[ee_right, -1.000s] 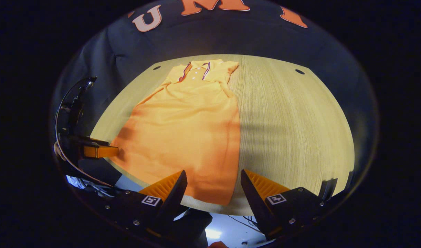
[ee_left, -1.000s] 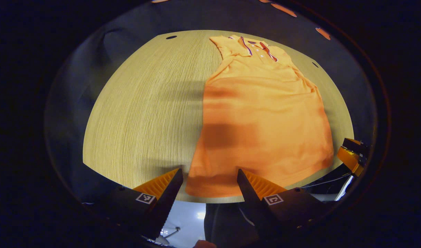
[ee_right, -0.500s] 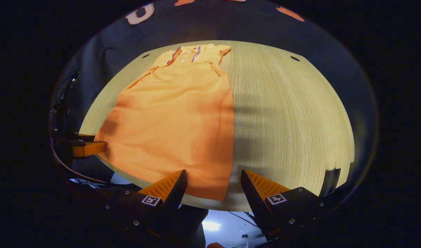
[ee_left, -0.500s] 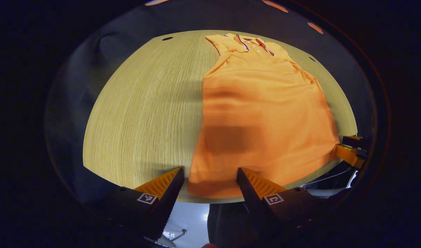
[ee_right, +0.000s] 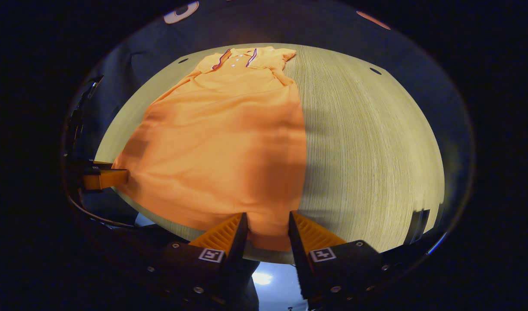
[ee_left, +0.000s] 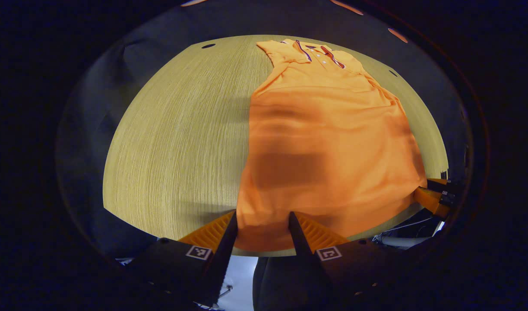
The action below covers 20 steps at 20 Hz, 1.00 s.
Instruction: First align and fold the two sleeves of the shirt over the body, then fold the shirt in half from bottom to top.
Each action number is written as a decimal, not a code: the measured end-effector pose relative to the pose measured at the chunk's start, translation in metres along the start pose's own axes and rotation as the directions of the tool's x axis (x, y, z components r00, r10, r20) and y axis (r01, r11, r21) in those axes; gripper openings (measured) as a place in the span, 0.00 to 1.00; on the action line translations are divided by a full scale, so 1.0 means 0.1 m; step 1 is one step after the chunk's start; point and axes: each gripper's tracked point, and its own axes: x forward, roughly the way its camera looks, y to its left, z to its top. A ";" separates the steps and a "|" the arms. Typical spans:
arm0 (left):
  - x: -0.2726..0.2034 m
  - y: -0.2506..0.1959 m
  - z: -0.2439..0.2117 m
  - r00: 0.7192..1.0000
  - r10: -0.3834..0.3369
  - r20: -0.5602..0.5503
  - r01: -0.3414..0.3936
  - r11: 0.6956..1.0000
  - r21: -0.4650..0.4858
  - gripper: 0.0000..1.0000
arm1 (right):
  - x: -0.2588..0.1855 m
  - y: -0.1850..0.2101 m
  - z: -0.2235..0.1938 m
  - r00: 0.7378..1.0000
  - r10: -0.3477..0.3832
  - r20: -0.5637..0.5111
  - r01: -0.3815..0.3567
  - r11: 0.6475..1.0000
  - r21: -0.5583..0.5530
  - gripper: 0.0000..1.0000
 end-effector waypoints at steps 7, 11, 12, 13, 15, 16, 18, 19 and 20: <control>0.01 -0.13 0.12 0.998 -0.062 0.025 0.062 0.998 -0.003 0.02 | 0.02 0.10 0.02 0.995 0.069 -0.070 -0.058 0.987 0.152 0.06; 0.00 -0.21 0.19 0.995 -0.097 0.035 0.097 0.995 0.026 0.02 | -0.02 0.24 0.05 0.990 0.128 -0.053 -0.119 0.980 0.159 0.06; -0.03 -0.22 0.25 0.994 -0.102 0.049 0.100 0.994 0.040 0.02 | -0.02 0.26 0.09 0.988 0.146 -0.047 -0.136 0.974 0.181 0.06; -0.06 -0.23 0.30 0.992 -0.108 0.060 0.105 0.993 0.051 0.02 | -0.02 0.26 0.15 0.988 0.150 -0.031 -0.141 0.970 0.197 0.06; -0.10 -0.24 0.40 0.989 -0.125 0.076 0.121 0.991 0.053 0.02 | -0.07 0.27 0.26 0.985 0.173 -0.004 -0.168 0.962 0.214 0.06; -0.12 -0.23 0.46 0.987 -0.133 0.086 0.130 0.991 0.040 0.02 | -0.10 0.24 0.33 0.984 0.178 0.014 -0.177 0.959 0.224 0.06; -0.14 -0.21 0.59 0.984 -0.145 0.105 0.144 0.989 0.019 0.02 | -0.12 0.18 0.46 0.985 0.169 0.036 -0.172 0.958 0.228 0.06; -0.16 -0.20 0.67 0.982 -0.148 0.117 0.146 0.989 0.022 0.02 | -0.13 0.15 0.51 0.985 0.166 0.052 -0.174 0.958 0.228 0.06; -0.16 -0.19 0.76 0.981 -0.148 0.128 0.146 0.989 0.030 0.04 | -0.15 0.12 0.56 0.986 0.155 0.061 -0.164 0.961 0.220 0.06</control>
